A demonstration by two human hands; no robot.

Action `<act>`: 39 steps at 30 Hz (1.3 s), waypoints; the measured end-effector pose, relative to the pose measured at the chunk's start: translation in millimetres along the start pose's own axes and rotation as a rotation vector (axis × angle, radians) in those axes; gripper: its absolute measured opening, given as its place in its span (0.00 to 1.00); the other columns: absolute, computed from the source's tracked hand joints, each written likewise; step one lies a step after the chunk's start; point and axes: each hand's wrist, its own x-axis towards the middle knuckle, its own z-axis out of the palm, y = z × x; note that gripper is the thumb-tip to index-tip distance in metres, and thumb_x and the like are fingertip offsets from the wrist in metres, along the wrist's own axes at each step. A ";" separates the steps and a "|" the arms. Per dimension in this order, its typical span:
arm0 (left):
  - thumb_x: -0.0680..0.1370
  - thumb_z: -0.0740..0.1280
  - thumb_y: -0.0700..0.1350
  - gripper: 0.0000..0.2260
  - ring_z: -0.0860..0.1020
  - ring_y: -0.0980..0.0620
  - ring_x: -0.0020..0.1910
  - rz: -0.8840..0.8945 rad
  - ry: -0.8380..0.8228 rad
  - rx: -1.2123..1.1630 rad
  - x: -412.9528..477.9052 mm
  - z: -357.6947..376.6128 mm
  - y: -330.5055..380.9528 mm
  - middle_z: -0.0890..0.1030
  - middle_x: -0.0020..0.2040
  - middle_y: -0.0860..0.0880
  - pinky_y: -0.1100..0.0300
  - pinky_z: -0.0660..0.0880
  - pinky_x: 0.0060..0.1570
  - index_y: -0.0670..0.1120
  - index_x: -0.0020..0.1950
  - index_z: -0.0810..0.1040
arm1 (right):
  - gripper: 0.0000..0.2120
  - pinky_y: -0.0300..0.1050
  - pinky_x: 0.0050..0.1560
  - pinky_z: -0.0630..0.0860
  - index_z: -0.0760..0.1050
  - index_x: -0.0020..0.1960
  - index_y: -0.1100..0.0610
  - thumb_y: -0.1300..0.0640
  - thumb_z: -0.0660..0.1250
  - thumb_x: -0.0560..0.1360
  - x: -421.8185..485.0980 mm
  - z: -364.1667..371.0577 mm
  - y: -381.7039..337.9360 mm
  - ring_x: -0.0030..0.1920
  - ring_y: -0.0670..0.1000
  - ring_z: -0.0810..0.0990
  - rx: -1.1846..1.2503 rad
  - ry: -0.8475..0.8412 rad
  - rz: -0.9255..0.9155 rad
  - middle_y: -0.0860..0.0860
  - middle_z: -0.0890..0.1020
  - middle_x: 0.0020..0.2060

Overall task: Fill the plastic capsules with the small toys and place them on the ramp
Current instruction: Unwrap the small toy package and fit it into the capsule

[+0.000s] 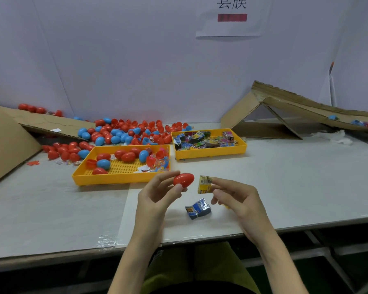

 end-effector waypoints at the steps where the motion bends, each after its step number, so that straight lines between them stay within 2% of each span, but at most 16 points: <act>1: 0.71 0.73 0.48 0.12 0.84 0.48 0.53 0.001 0.001 0.009 0.0 0.1 -0.4 0.86 0.53 0.49 0.57 0.78 0.51 0.56 0.54 0.84 | 0.13 0.34 0.42 0.77 0.86 0.50 0.43 0.58 0.70 0.70 -0.2 0.1 -0.9 0.38 0.48 0.84 -0.004 -0.005 0.004 0.51 0.87 0.42; 4: 0.71 0.76 0.45 0.13 0.83 0.53 0.55 0.004 -0.035 0.036 -0.2 -0.3 -0.6 0.86 0.52 0.51 0.65 0.79 0.49 0.56 0.53 0.84 | 0.13 0.33 0.42 0.77 0.86 0.51 0.43 0.58 0.70 0.71 -0.3 -0.7 -1.3 0.39 0.47 0.83 -0.010 -0.015 0.009 0.50 0.87 0.41; 7: 0.73 0.75 0.36 0.14 0.83 0.55 0.56 0.026 -0.096 0.065 -0.3 -1.4 -2.4 0.86 0.53 0.51 0.70 0.77 0.49 0.53 0.52 0.85 | 0.13 0.34 0.43 0.77 0.85 0.51 0.45 0.58 0.70 0.71 0.1 -1.1 -0.1 0.38 0.47 0.83 -0.015 -0.018 0.008 0.51 0.87 0.41; 9: 0.74 0.73 0.34 0.14 0.83 0.54 0.56 0.032 -0.123 0.074 -0.4 -0.9 -2.4 0.86 0.54 0.50 0.68 0.77 0.50 0.51 0.52 0.85 | 0.13 0.34 0.43 0.77 0.85 0.52 0.46 0.58 0.70 0.70 0.3 -0.7 0.9 0.38 0.47 0.84 -0.025 -0.020 0.011 0.51 0.87 0.42; 14: 0.73 0.73 0.40 0.07 0.82 0.54 0.57 0.024 -0.129 0.103 -0.5 0.7 -2.4 0.86 0.54 0.52 0.65 0.78 0.50 0.51 0.47 0.86 | 0.12 0.34 0.42 0.77 0.84 0.53 0.49 0.57 0.70 0.71 0.6 -1.6 2.9 0.39 0.46 0.84 -0.065 -0.034 0.012 0.49 0.87 0.43; 18: 0.74 0.73 0.38 0.07 0.83 0.53 0.56 0.029 -0.099 0.110 -0.1 -1.2 -5.1 0.86 0.52 0.51 0.65 0.78 0.49 0.47 0.49 0.85 | 0.15 0.34 0.42 0.77 0.83 0.57 0.53 0.57 0.69 0.71 1.6 -1.9 5.2 0.39 0.46 0.84 -0.086 -0.036 0.013 0.50 0.87 0.46; 21: 0.70 0.75 0.44 0.12 0.83 0.53 0.56 0.041 -0.089 0.103 -0.5 -1.3 -5.4 0.86 0.52 0.50 0.65 0.79 0.48 0.47 0.53 0.83 | 0.16 0.35 0.43 0.77 0.83 0.58 0.54 0.57 0.69 0.71 2.5 -2.7 6.5 0.38 0.47 0.83 -0.080 -0.022 0.014 0.50 0.87 0.46; 23: 0.68 0.75 0.45 0.14 0.83 0.52 0.56 0.049 -0.084 0.097 -0.6 -1.5 -5.5 0.86 0.52 0.50 0.65 0.78 0.49 0.47 0.53 0.83 | 0.15 0.35 0.43 0.77 0.83 0.57 0.54 0.57 0.69 0.71 2.4 -2.9 6.9 0.38 0.46 0.83 -0.075 -0.018 0.017 0.50 0.87 0.46; 29: 0.68 0.75 0.44 0.14 0.83 0.52 0.56 0.062 -0.095 0.090 -0.7 -2.2 -6.4 0.86 0.52 0.50 0.66 0.79 0.50 0.46 0.54 0.82 | 0.15 0.34 0.43 0.77 0.83 0.57 0.52 0.56 0.69 0.71 1.7 -3.4 6.7 0.39 0.46 0.84 -0.085 -0.015 0.025 0.49 0.87 0.44; 33: 0.71 0.75 0.34 0.13 0.83 0.52 0.57 0.074 -0.115 0.103 -0.9 -2.4 -7.3 0.86 0.53 0.50 0.63 0.79 0.52 0.46 0.53 0.82 | 0.13 0.34 0.44 0.77 0.83 0.55 0.51 0.55 0.69 0.71 0.7 -2.6 4.7 0.41 0.46 0.84 -0.112 -0.053 0.030 0.48 0.87 0.45; 35: 0.72 0.75 0.33 0.13 0.82 0.52 0.58 0.076 -0.117 0.128 -0.9 -2.1 -7.6 0.86 0.54 0.51 0.62 0.79 0.55 0.45 0.53 0.82 | 0.11 0.33 0.44 0.77 0.84 0.53 0.50 0.55 0.69 0.73 0.2 -1.8 3.4 0.42 0.44 0.84 -0.133 -0.076 0.027 0.47 0.87 0.44; 37: 0.72 0.75 0.33 0.14 0.83 0.52 0.57 0.070 -0.126 0.153 -1.1 -1.8 -7.2 0.85 0.54 0.52 0.61 0.80 0.56 0.45 0.54 0.82 | 0.09 0.32 0.44 0.77 0.84 0.51 0.47 0.57 0.70 0.75 -0.4 -0.8 2.6 0.42 0.44 0.84 -0.155 -0.080 0.012 0.45 0.87 0.43; 39: 0.72 0.75 0.33 0.14 0.83 0.52 0.56 0.060 -0.146 0.168 -1.8 -0.9 -6.1 0.86 0.53 0.51 0.60 0.81 0.53 0.45 0.55 0.81 | 0.13 0.32 0.44 0.76 0.85 0.48 0.43 0.62 0.70 0.77 -0.3 -0.2 2.9 0.43 0.44 0.84 -0.169 -0.056 0.000 0.45 0.87 0.42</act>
